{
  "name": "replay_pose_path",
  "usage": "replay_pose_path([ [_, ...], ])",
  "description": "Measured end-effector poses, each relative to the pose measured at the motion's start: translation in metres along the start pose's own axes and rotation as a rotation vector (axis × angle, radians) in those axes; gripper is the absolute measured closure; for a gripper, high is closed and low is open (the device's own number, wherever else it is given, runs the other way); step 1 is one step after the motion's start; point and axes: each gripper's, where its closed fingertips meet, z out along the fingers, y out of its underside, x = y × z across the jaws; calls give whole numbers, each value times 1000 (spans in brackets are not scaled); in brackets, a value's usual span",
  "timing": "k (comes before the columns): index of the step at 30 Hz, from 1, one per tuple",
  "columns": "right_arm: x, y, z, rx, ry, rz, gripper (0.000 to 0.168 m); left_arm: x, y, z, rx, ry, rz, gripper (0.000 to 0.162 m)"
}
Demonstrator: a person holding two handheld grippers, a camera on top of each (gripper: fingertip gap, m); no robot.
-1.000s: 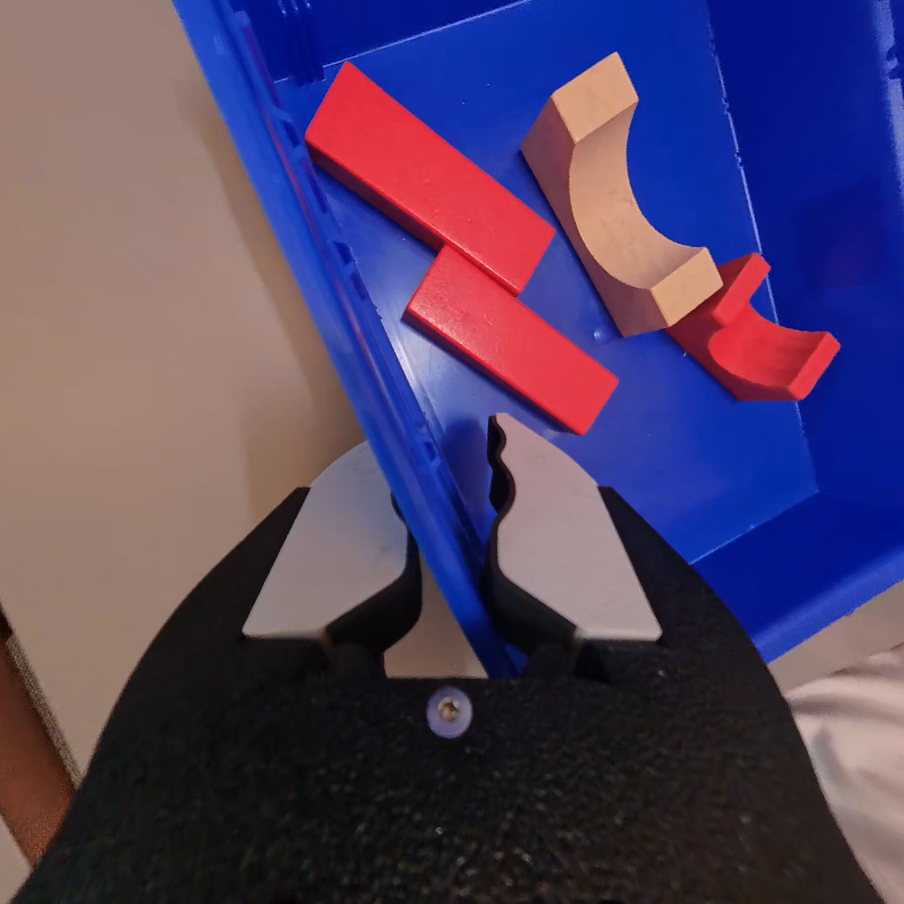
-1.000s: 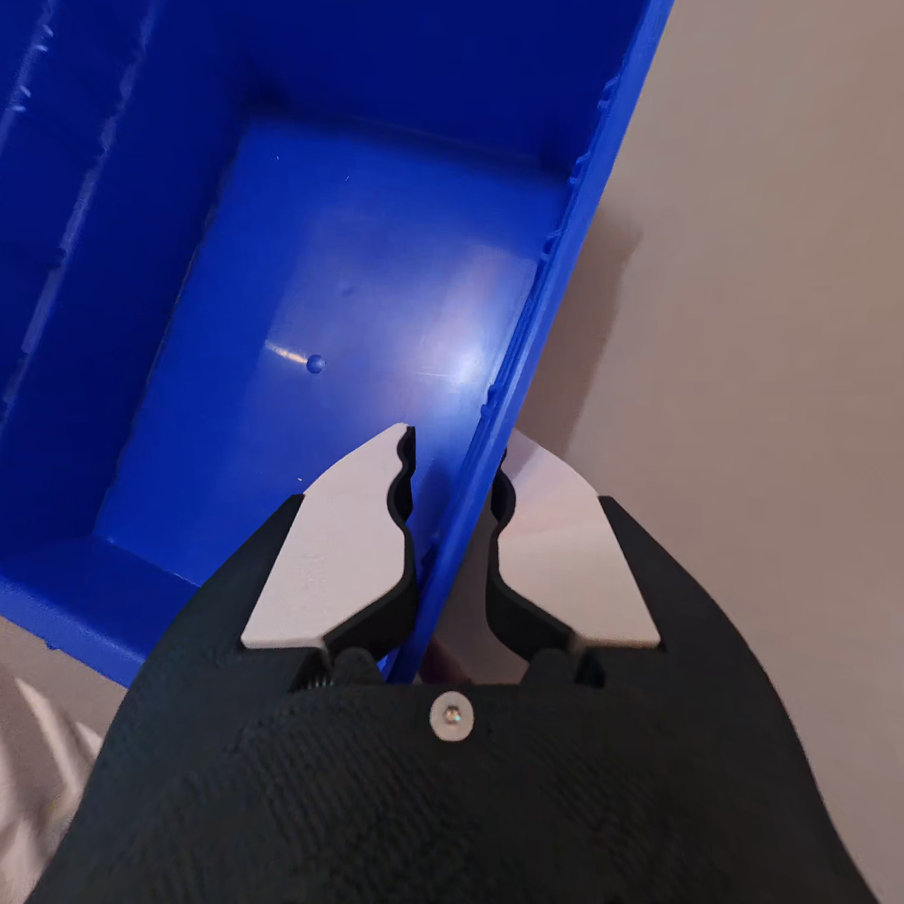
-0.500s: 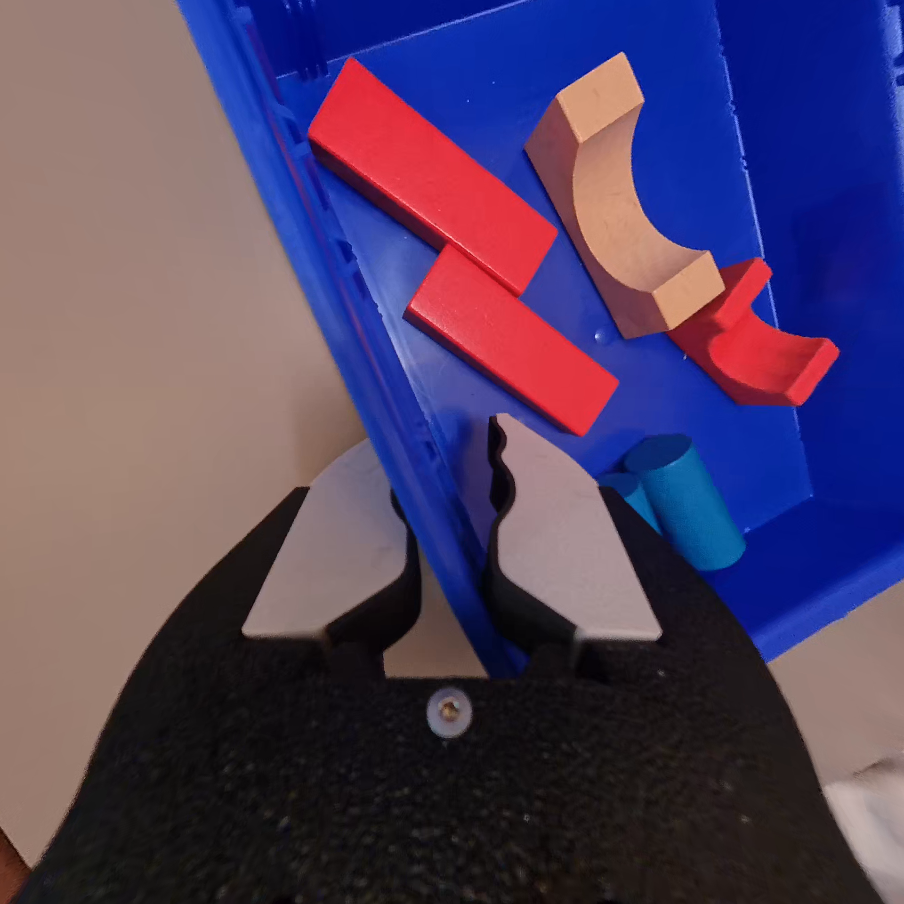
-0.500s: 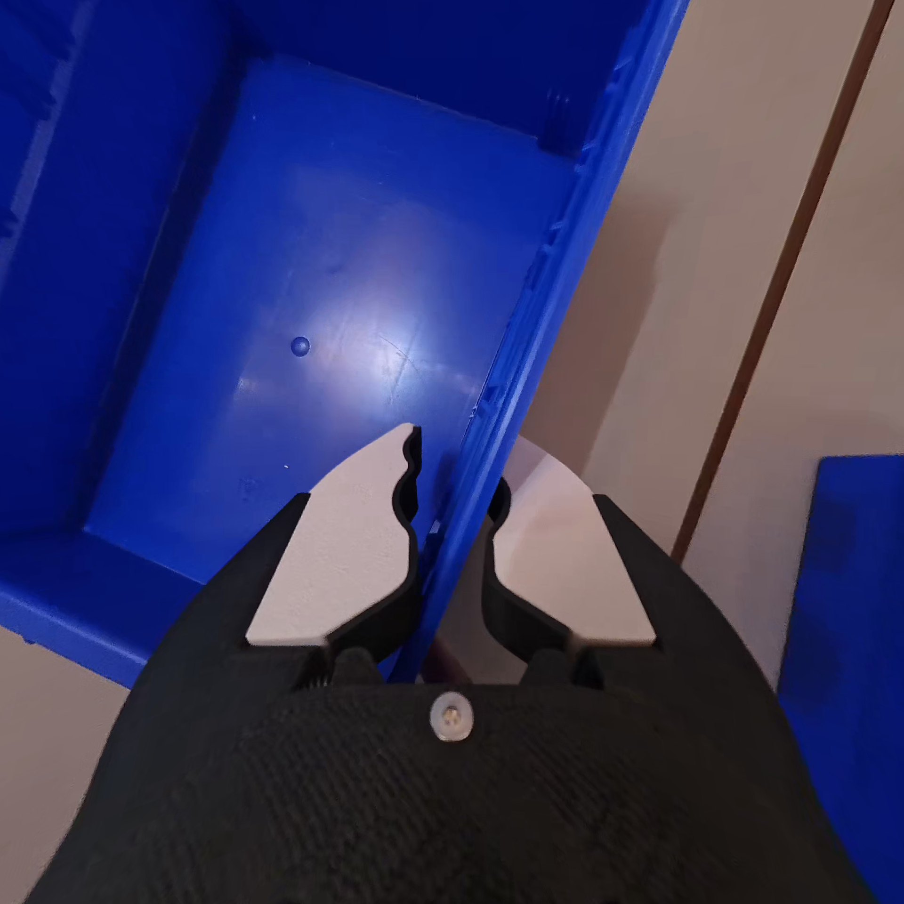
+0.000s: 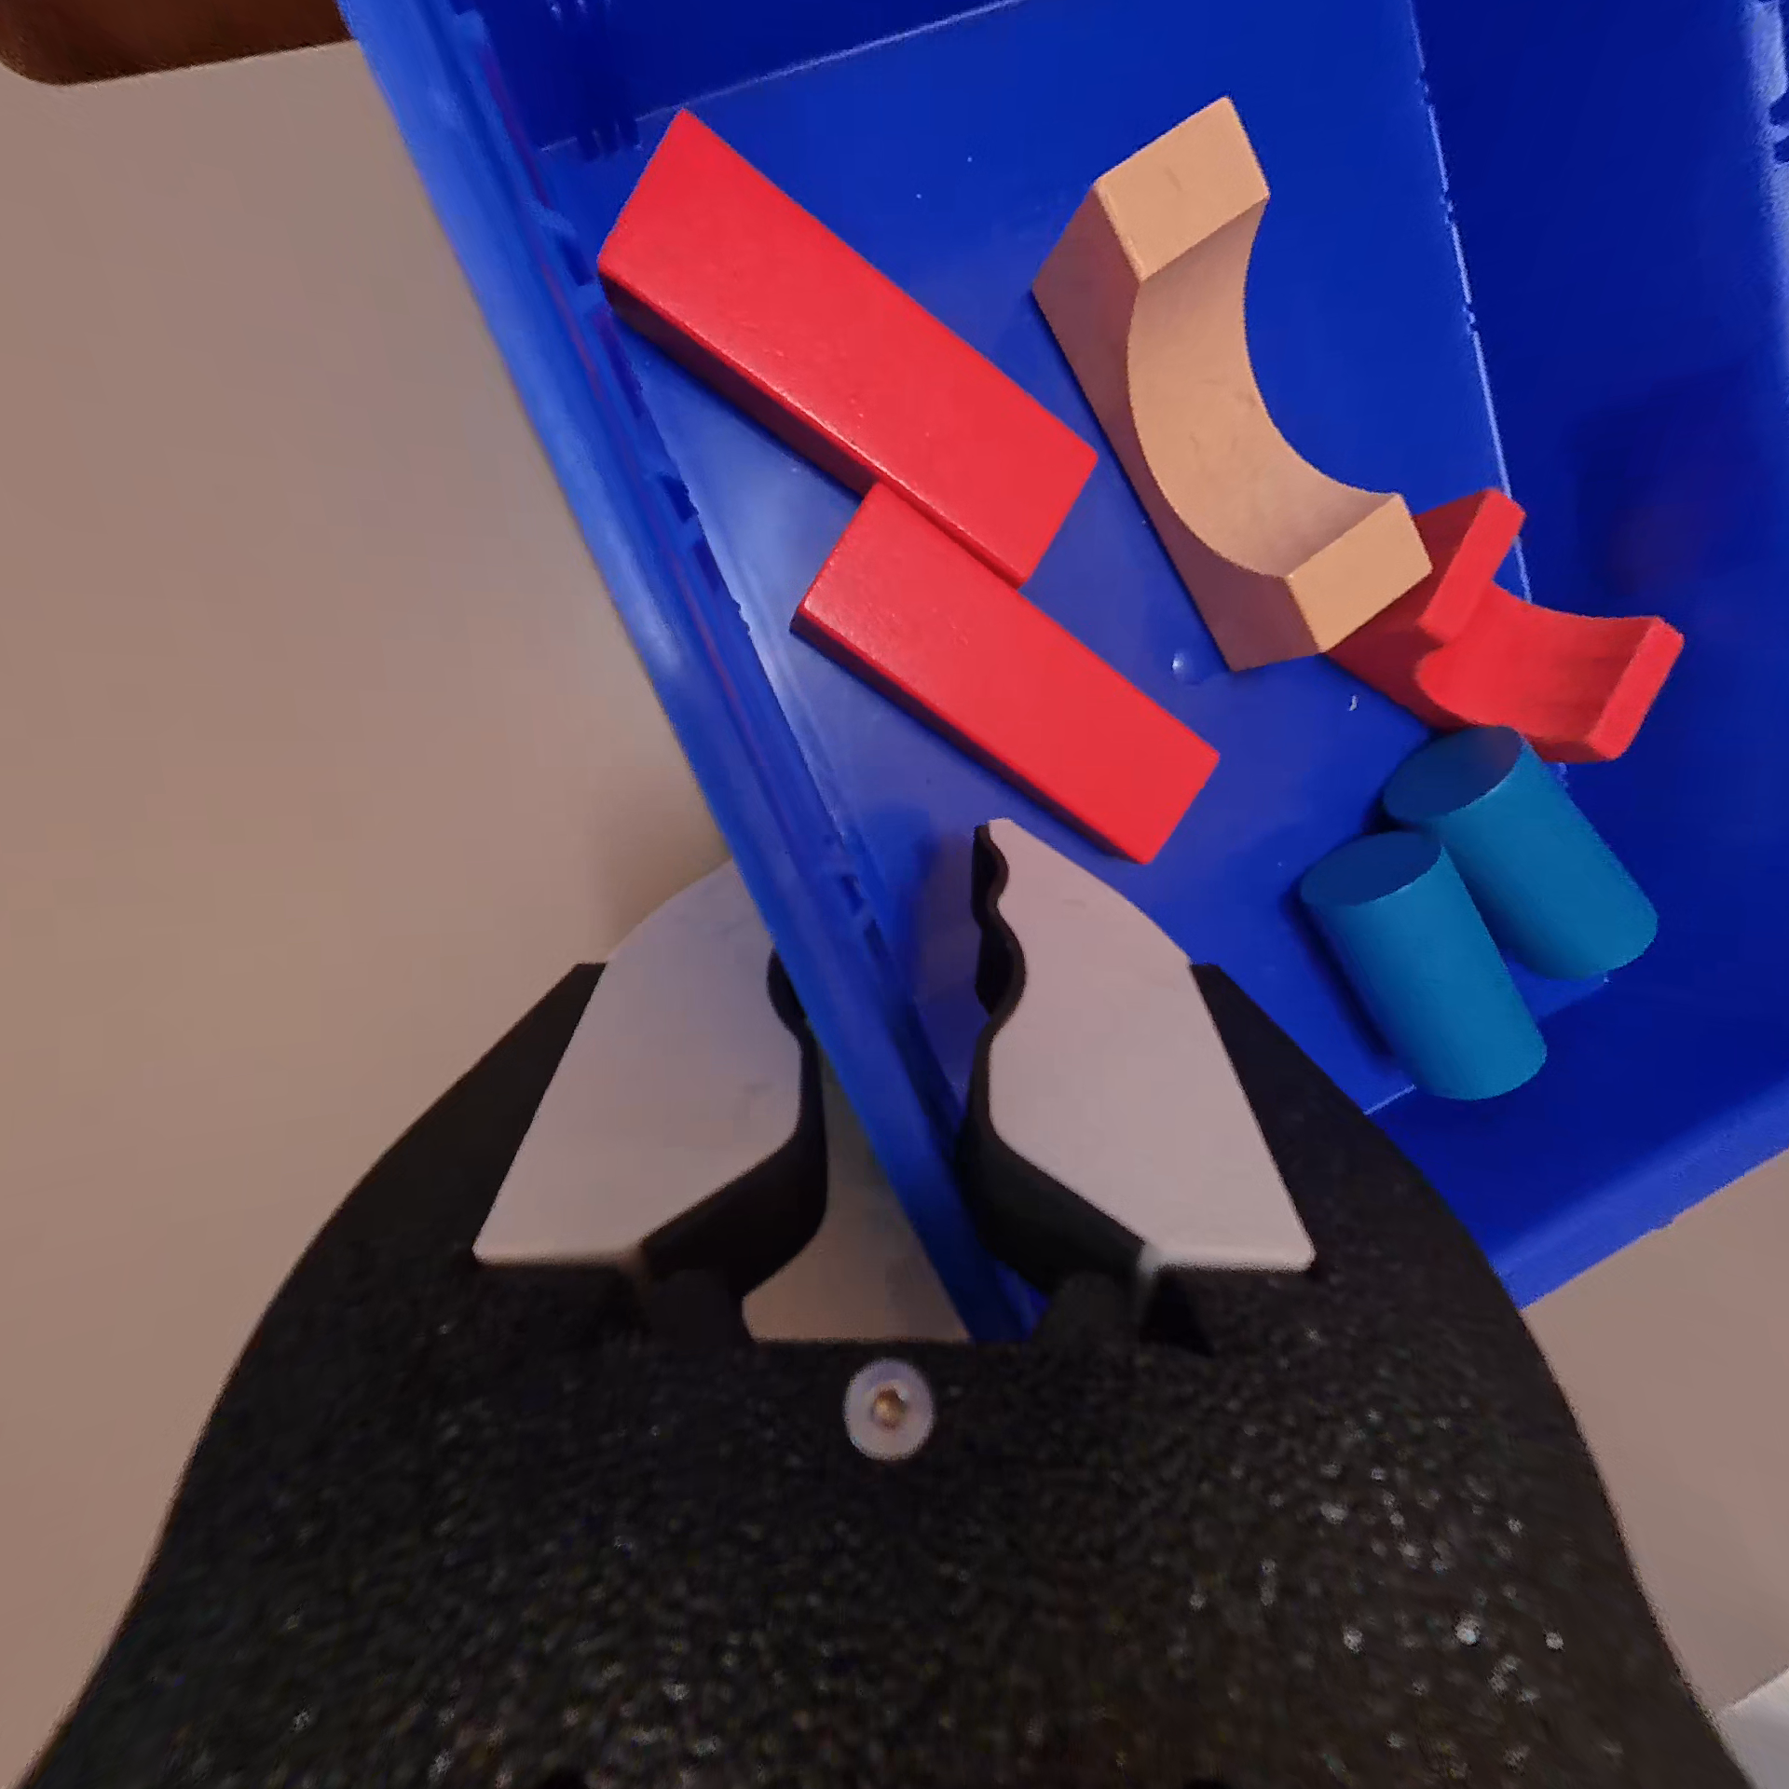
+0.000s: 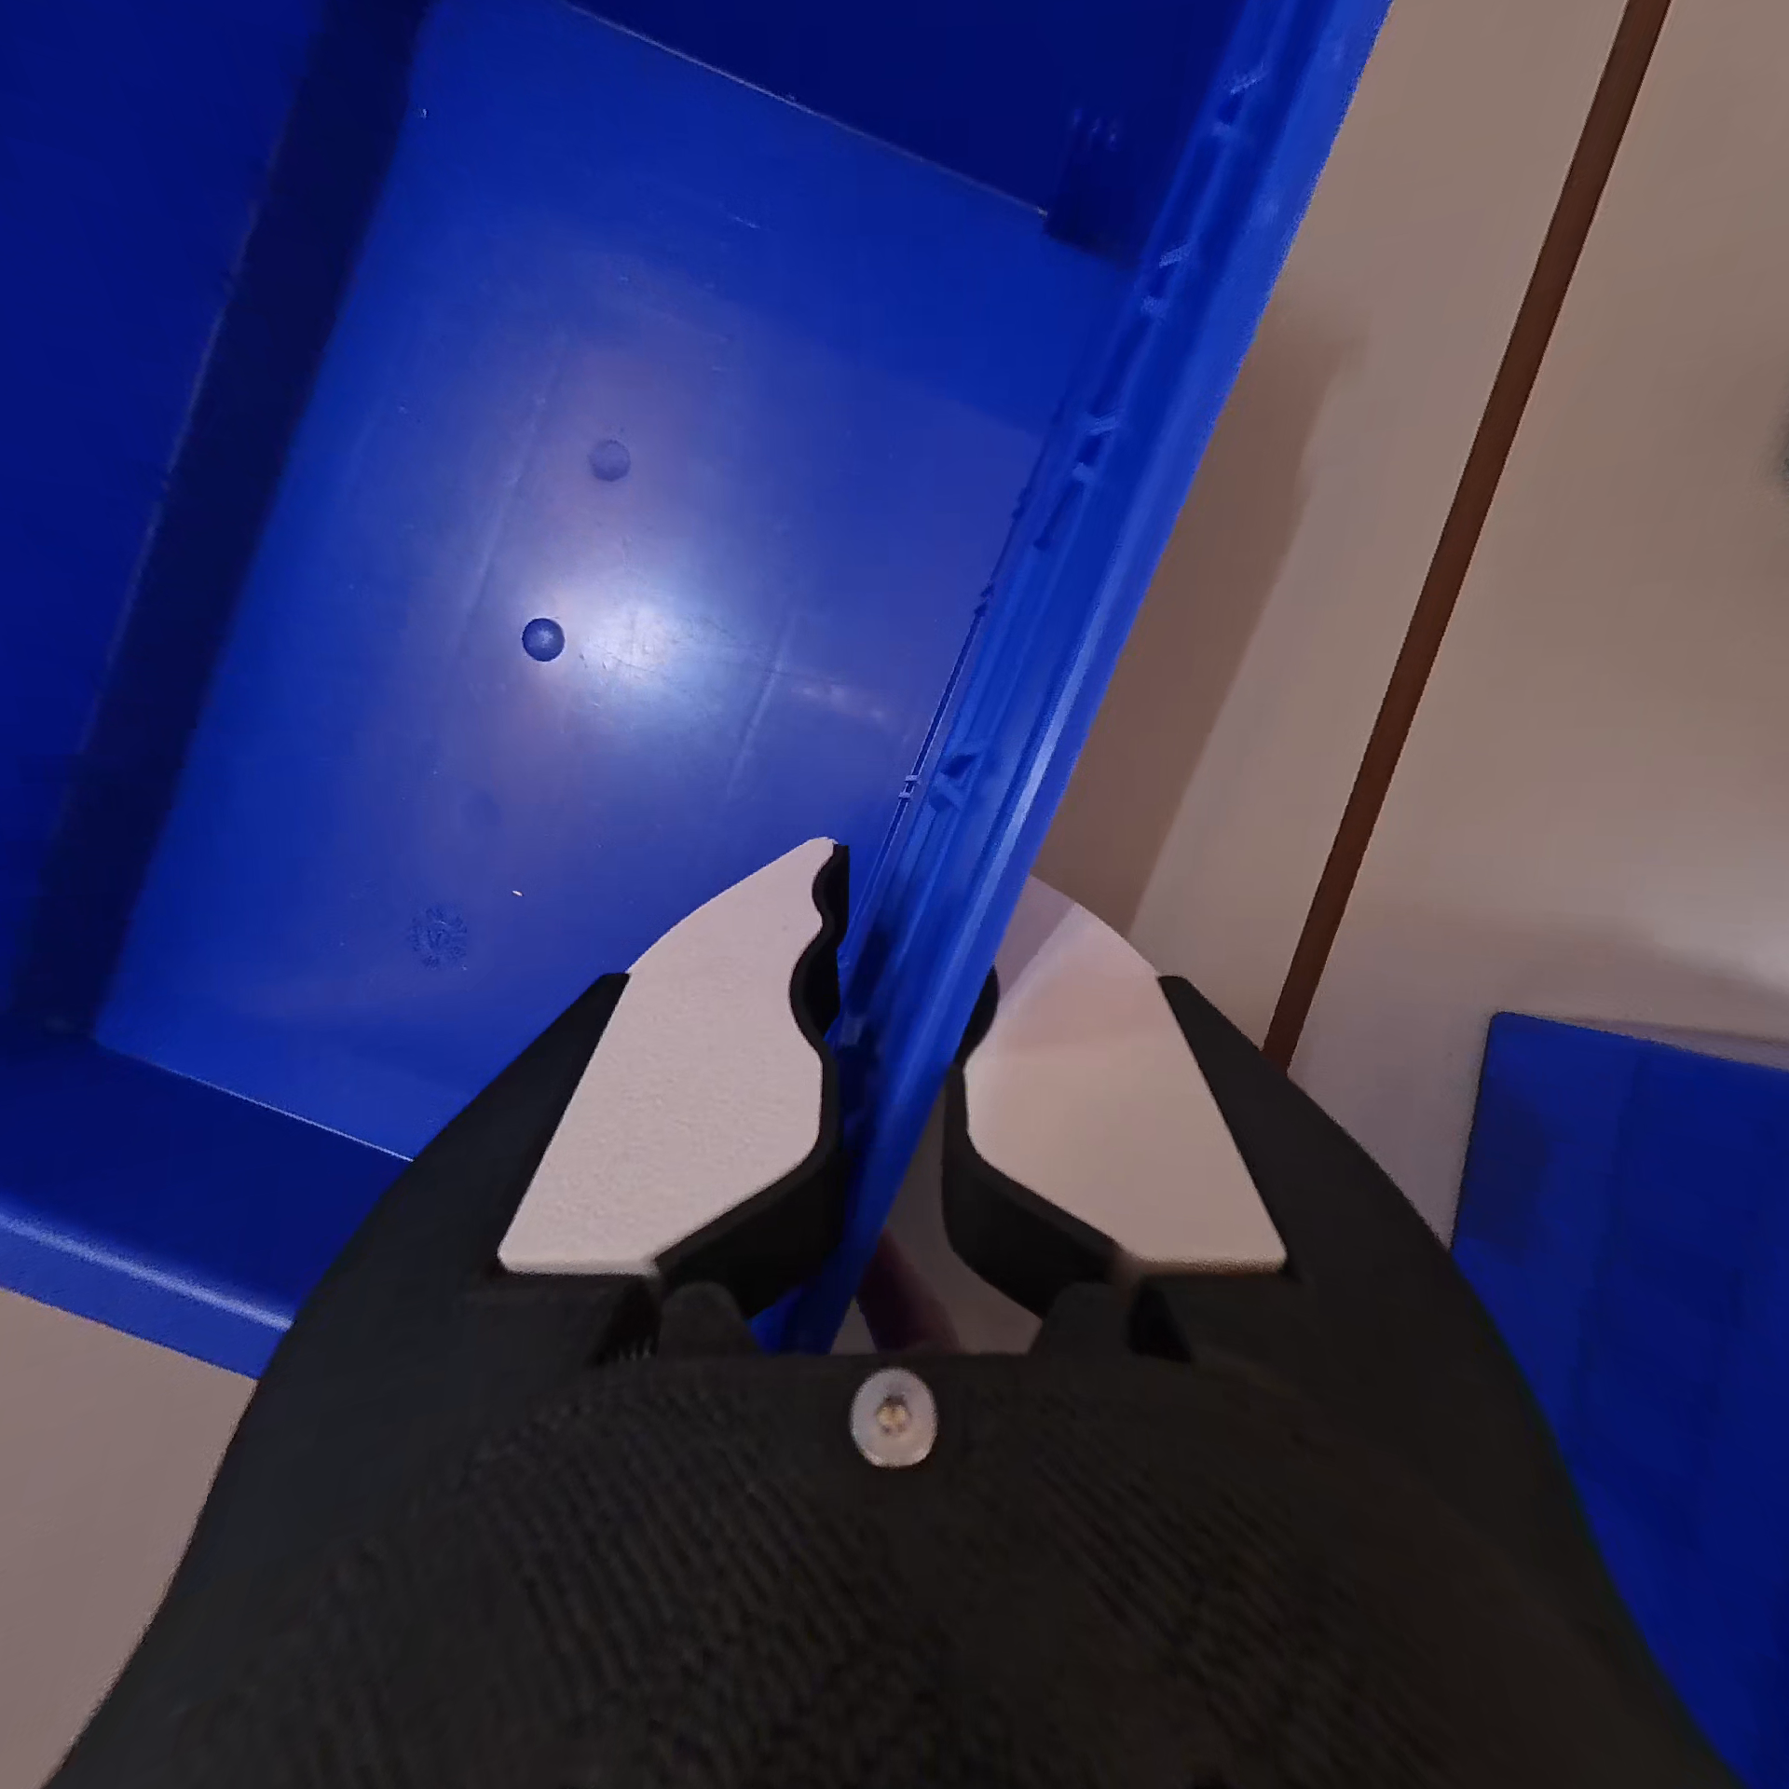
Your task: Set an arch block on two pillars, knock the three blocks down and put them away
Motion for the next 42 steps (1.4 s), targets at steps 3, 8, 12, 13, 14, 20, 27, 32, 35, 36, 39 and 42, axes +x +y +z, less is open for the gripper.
replay_pose_path([
  [3,3,-6,-8,50,45,-12,149,2,-4,0,34,-6,23,128],
  [8,16,-14,-56,114,297,-117,115,-3,-22,-19,185,-112,97,114],
  [12,-8,-30,-110,292,394,-136,105,-11,-42,-56,260,-363,250,102],
  [13,-25,-33,-119,337,345,-120,98,-9,-47,-64,274,-402,277,103],
  [14,-45,-35,-125,374,280,-100,91,-4,-51,-71,292,-418,301,100],
  [20,-175,-34,-131,515,-81,-56,81,30,-74,-94,451,-407,195,83],
  [27,-277,-5,-109,524,-224,-132,81,81,-46,-69,138,-150,-50,96],
  [32,-306,16,-96,487,-264,-146,81,75,-33,-50,-62,-115,-219,96],
  [35,-313,29,-91,469,-264,-150,81,76,-25,-35,-160,-53,-310,94],
  [36,-315,33,-91,468,-269,-149,81,73,-24,-30,-171,-52,-344,95],
  [39,-319,46,-88,455,-283,-148,82,64,-18,-18,-206,-77,-429,97],
  [42,-321,61,-82,414,-292,-150,82,59,-13,-7,-236,-94,-482,99],
])
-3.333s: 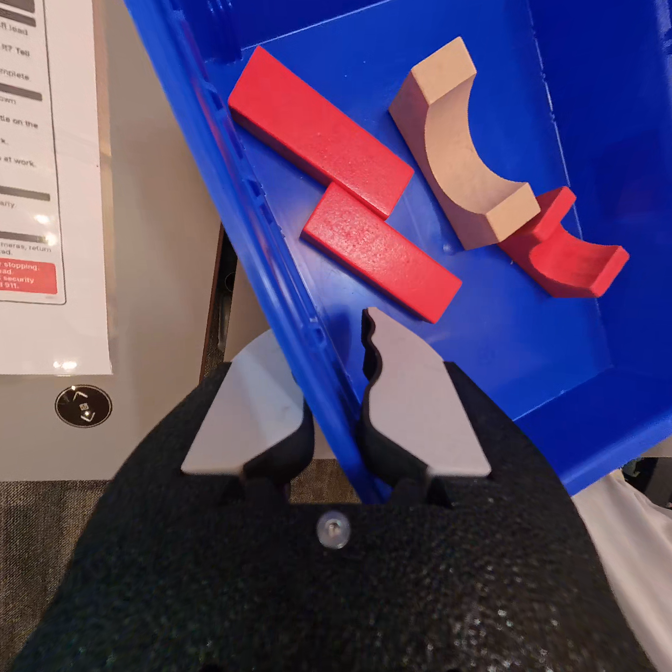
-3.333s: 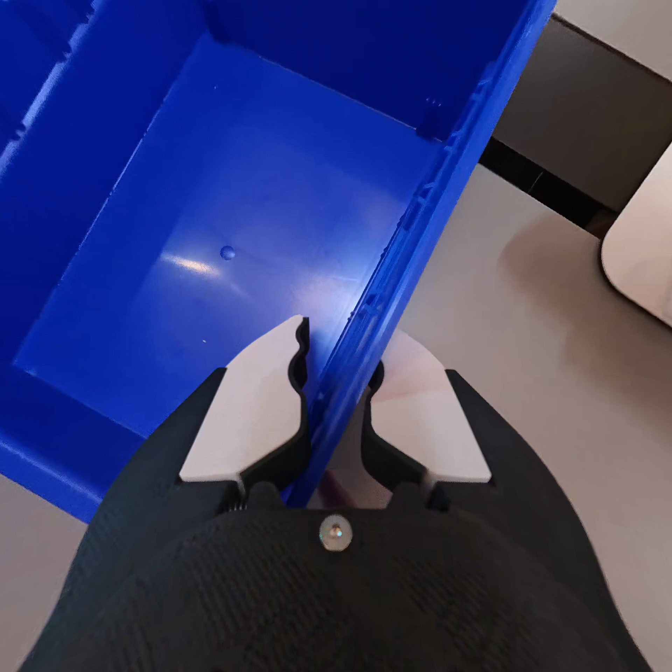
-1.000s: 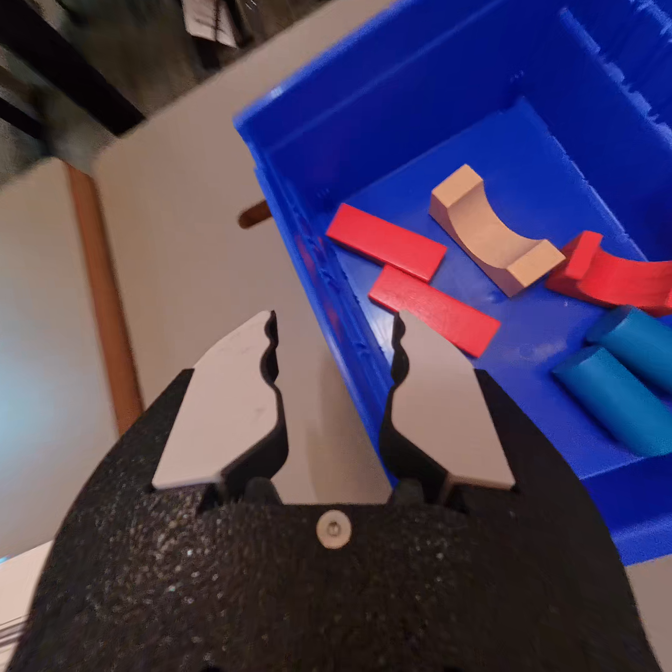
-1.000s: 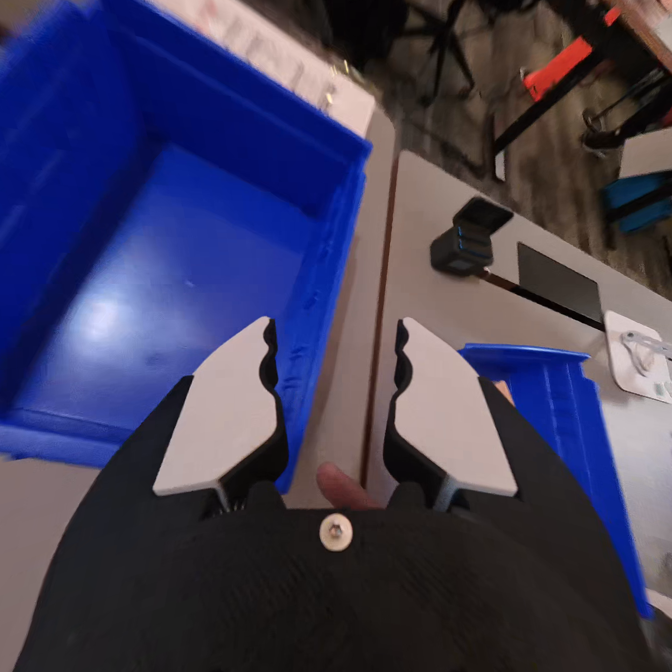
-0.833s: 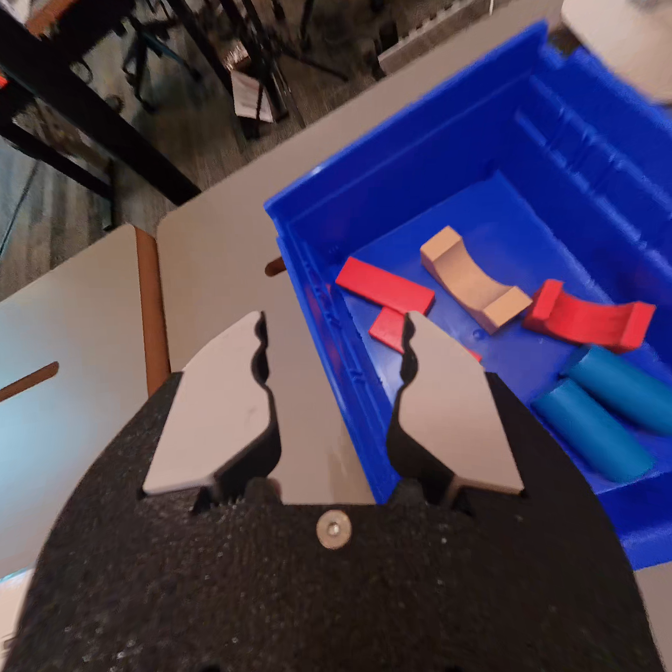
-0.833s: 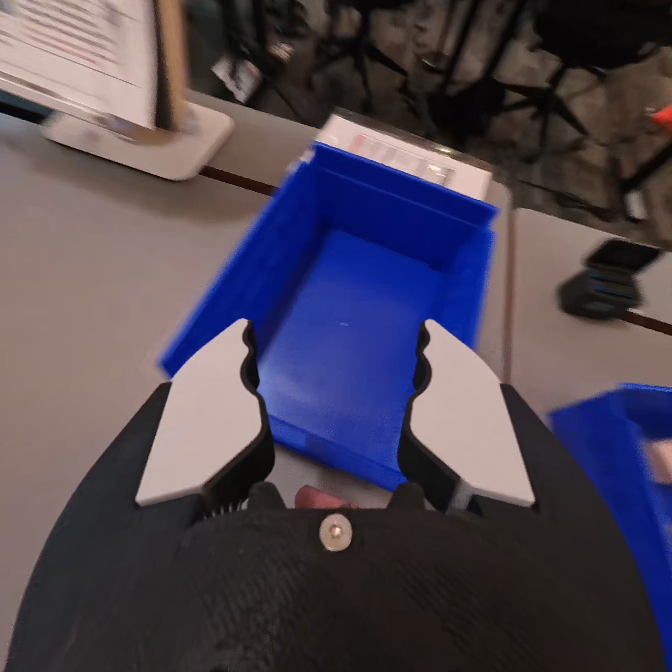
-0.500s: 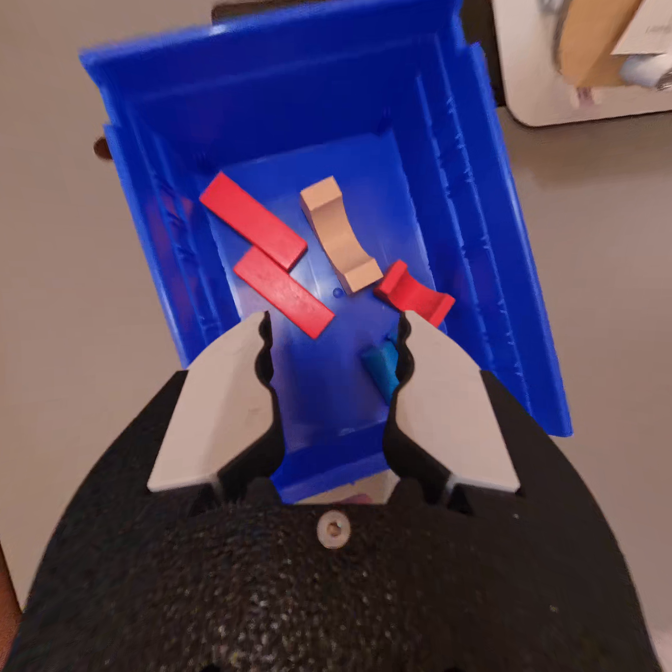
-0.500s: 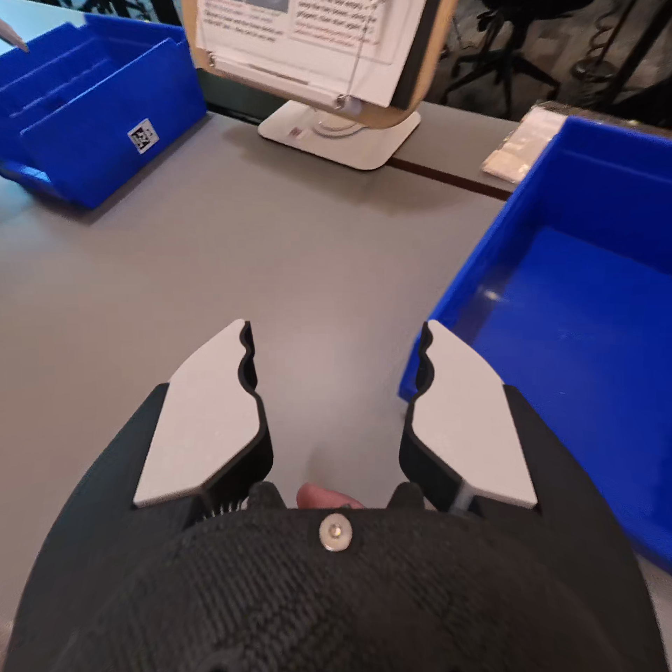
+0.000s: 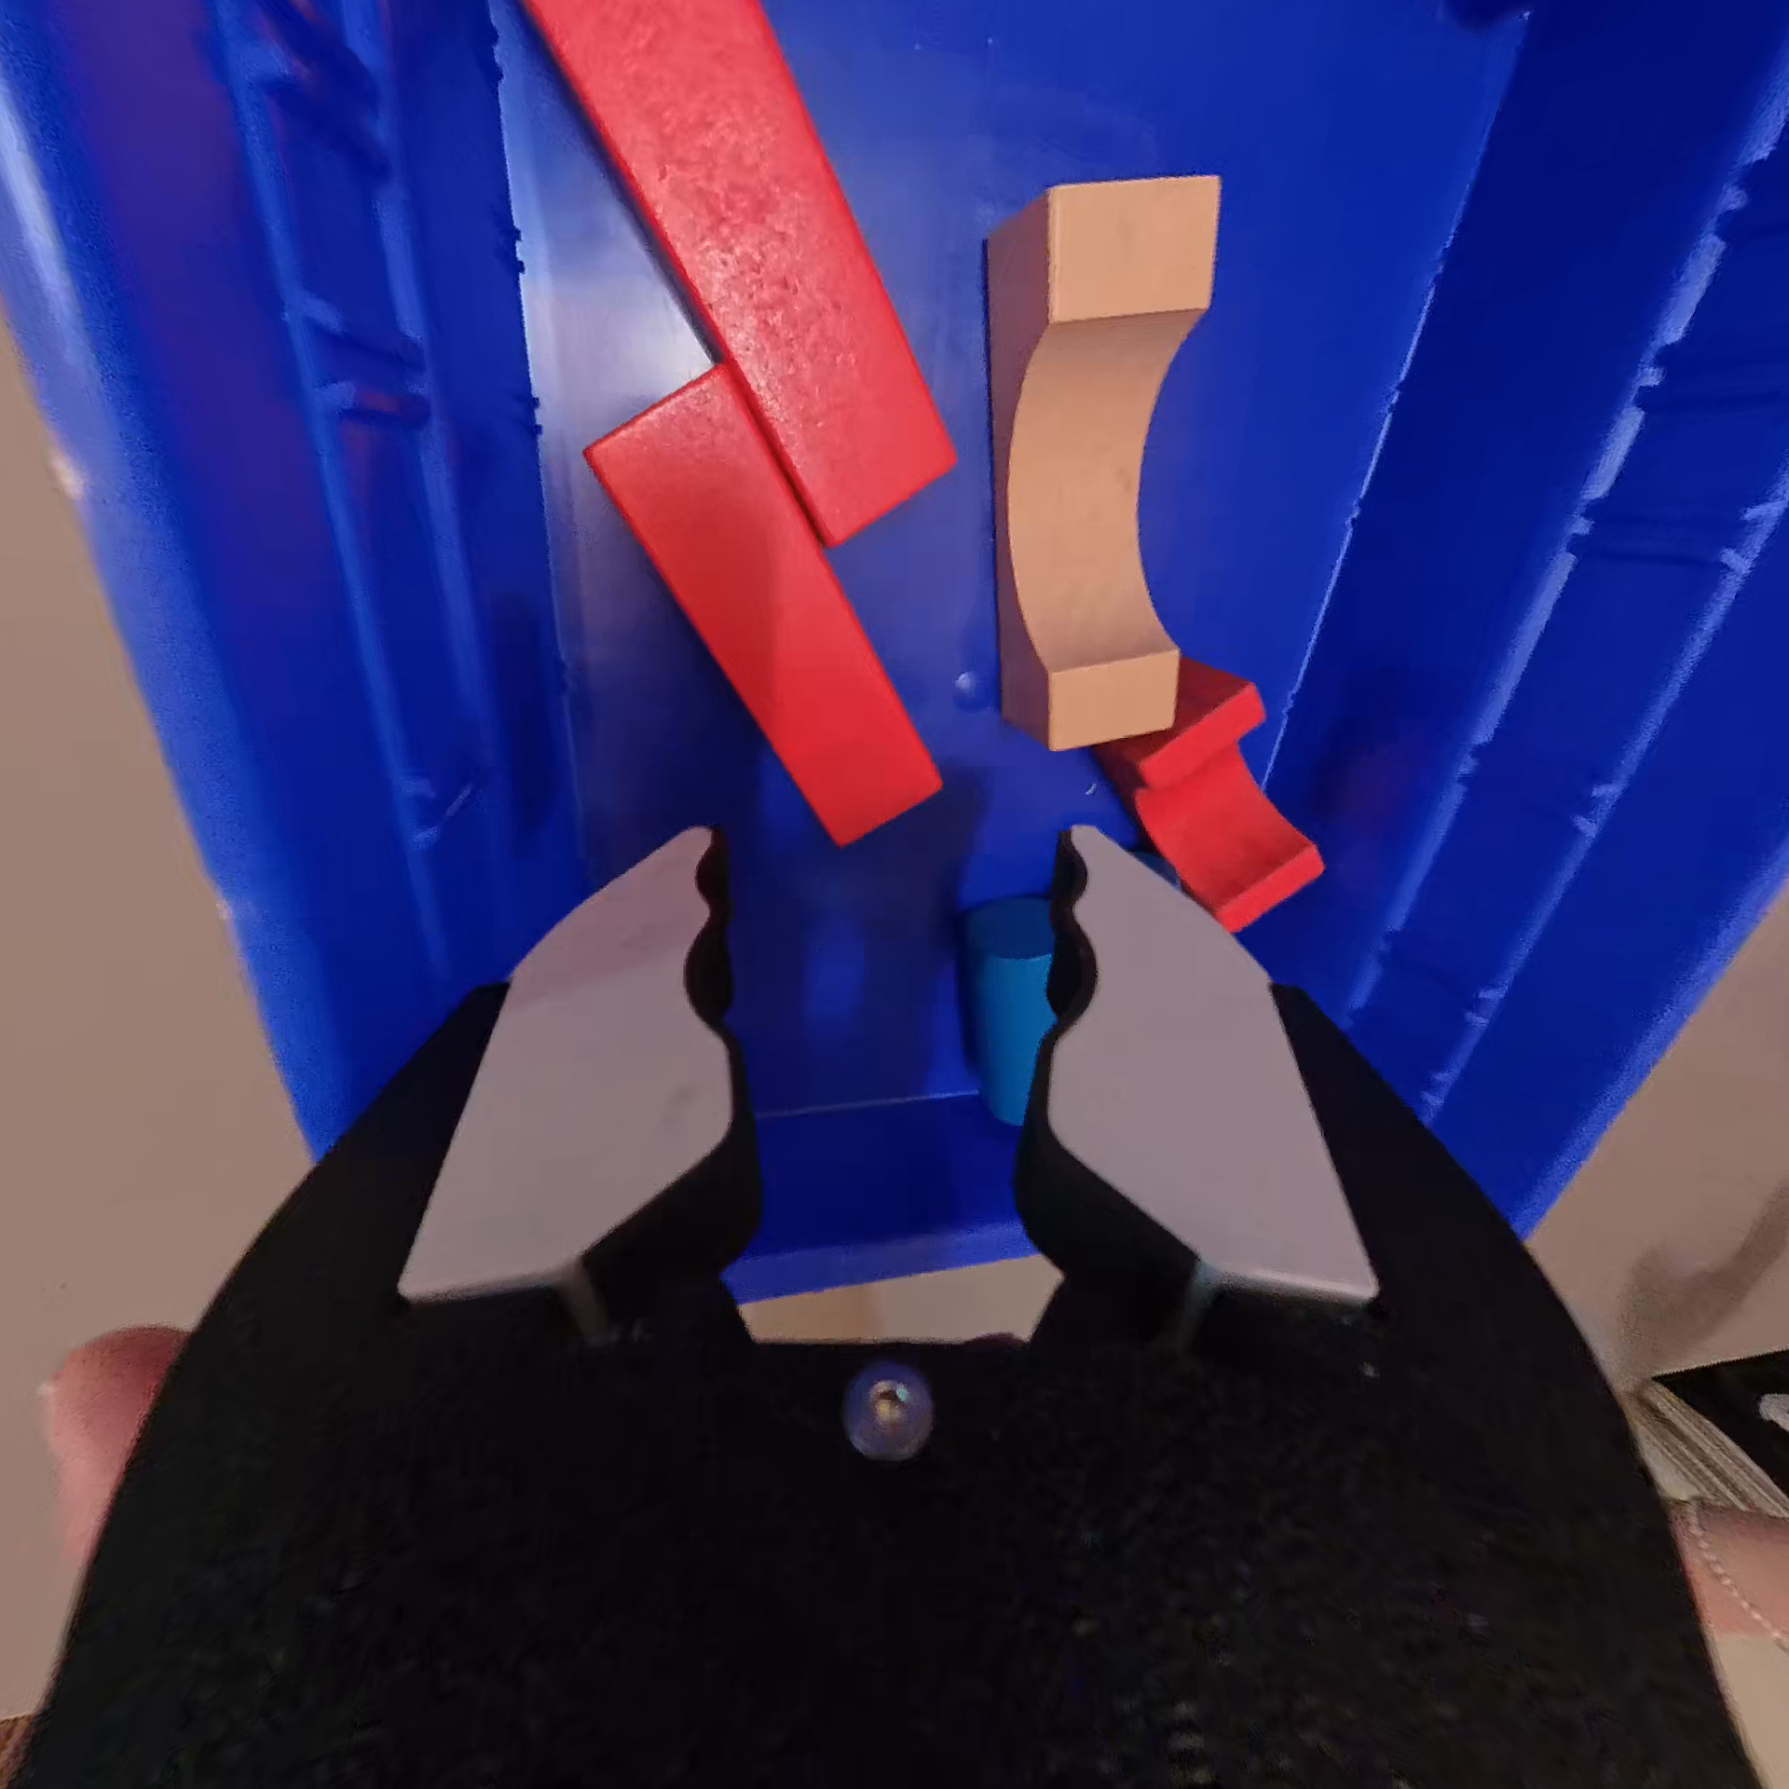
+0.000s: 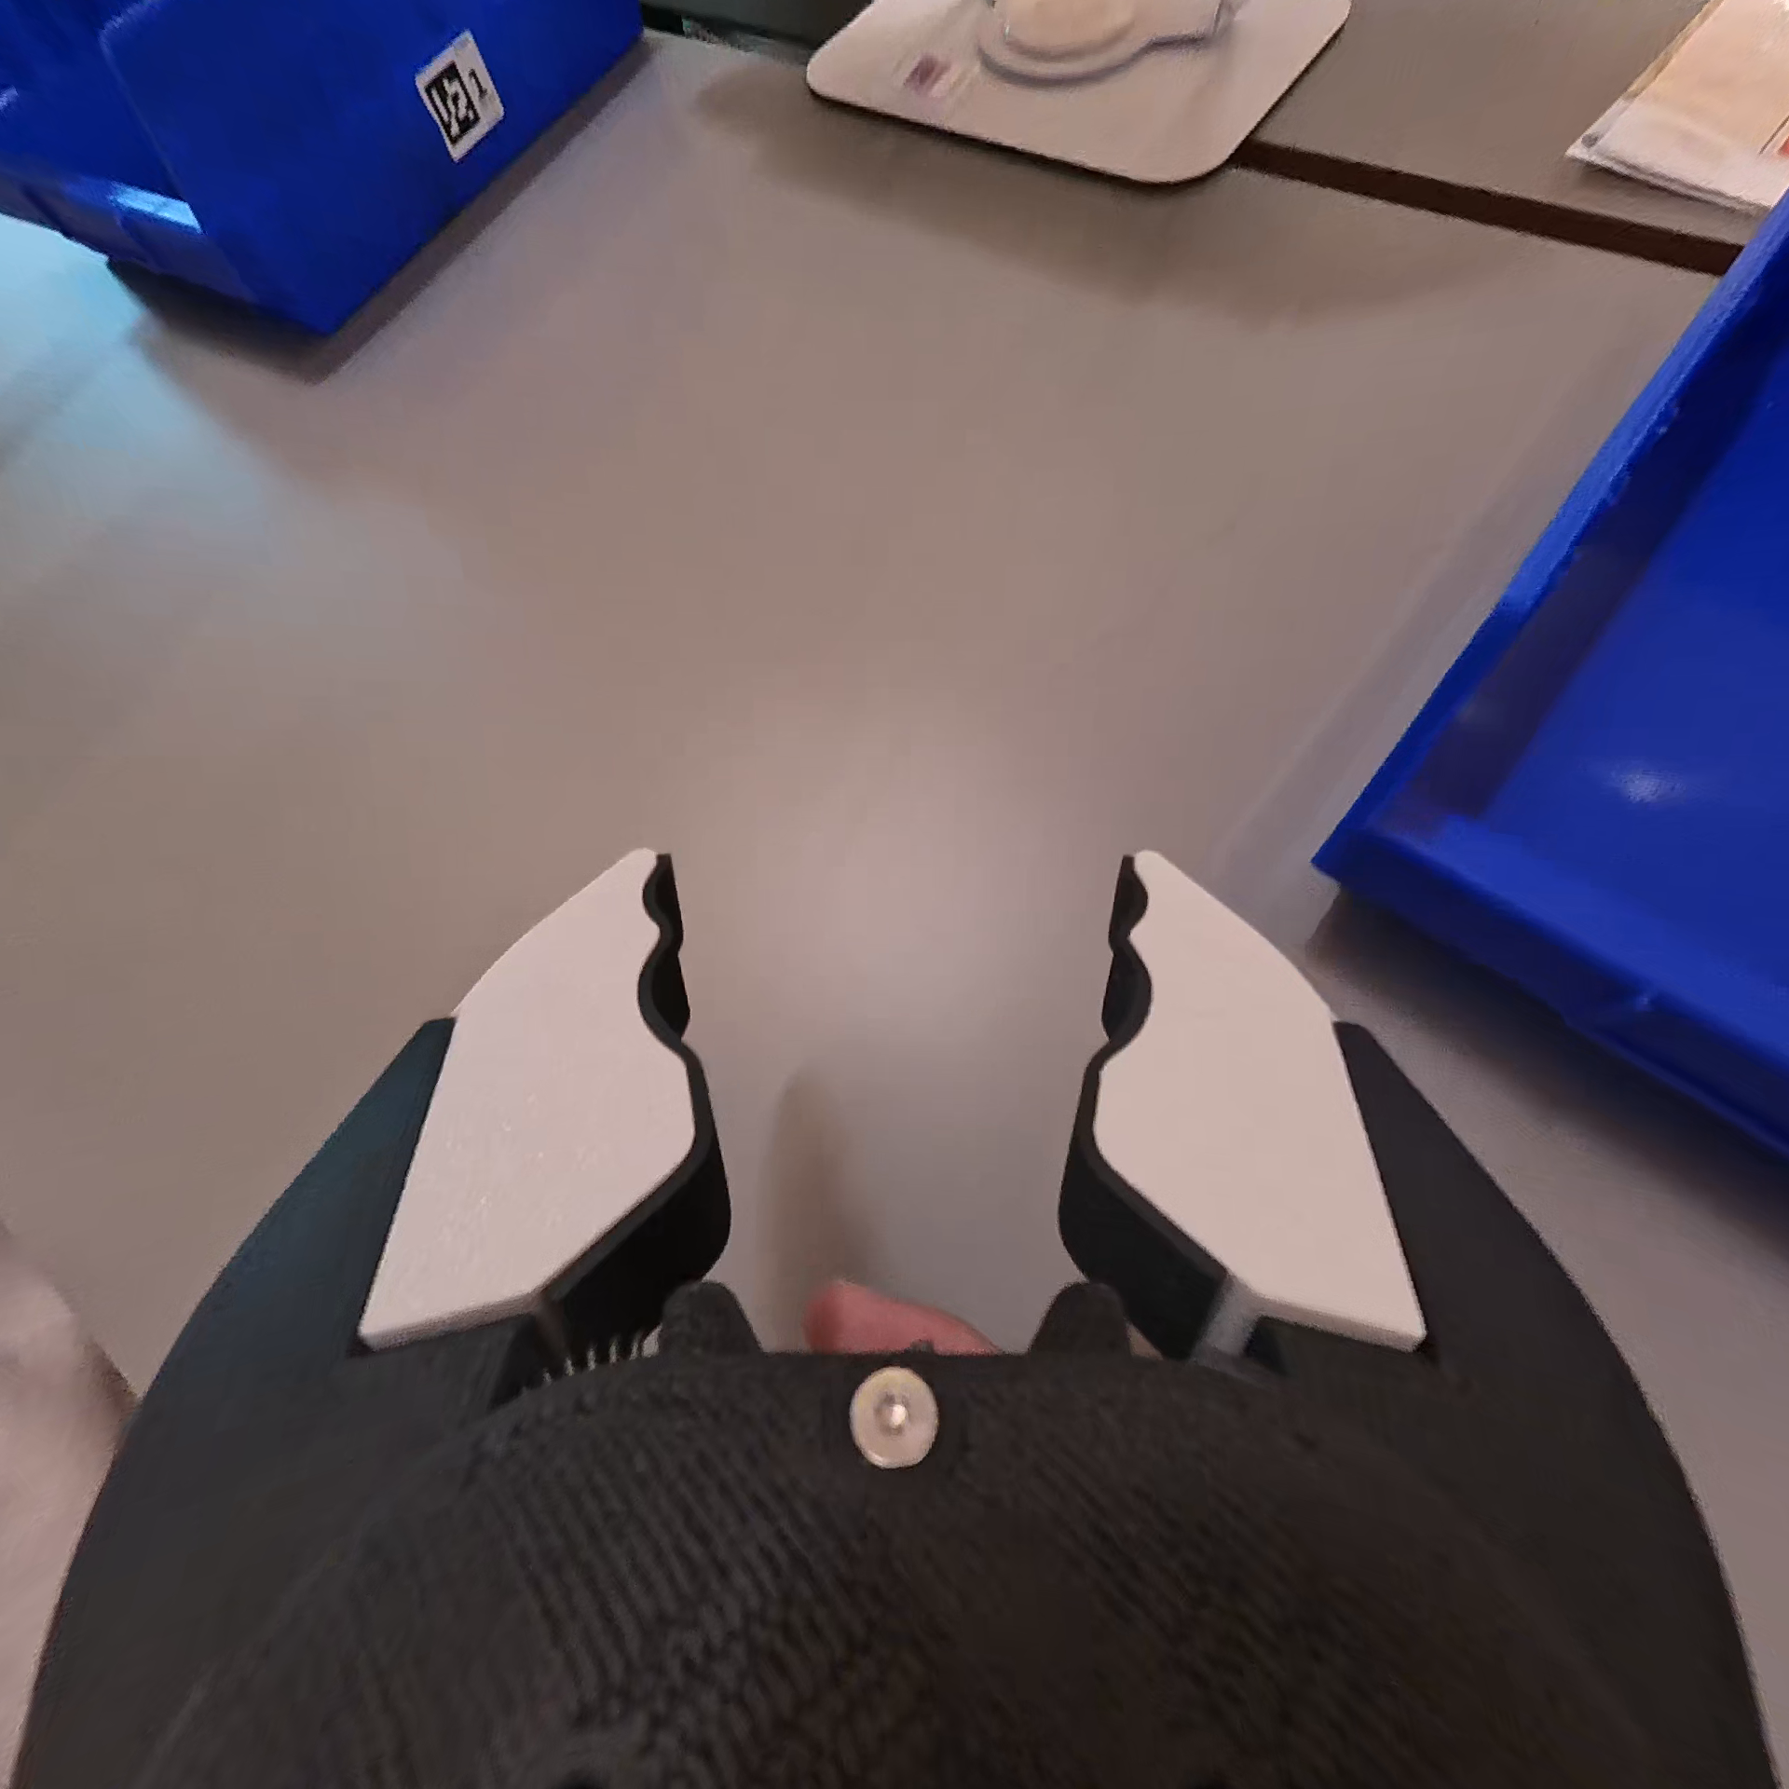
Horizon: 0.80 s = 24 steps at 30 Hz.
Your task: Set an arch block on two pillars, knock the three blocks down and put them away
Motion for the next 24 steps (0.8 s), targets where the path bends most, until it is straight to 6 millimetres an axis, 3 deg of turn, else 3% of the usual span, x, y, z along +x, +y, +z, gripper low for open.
replay_pose_path([
  [7,-10,10,0,4,-34,20,83,-7,-5,24,-14,-79,-86,105],
  [15,-14,16,-2,-15,-47,0,83,-23,-13,35,42,-241,-80,120],
  [24,-21,11,1,-10,-78,2,84,-26,-13,41,79,-286,-8,127],
])
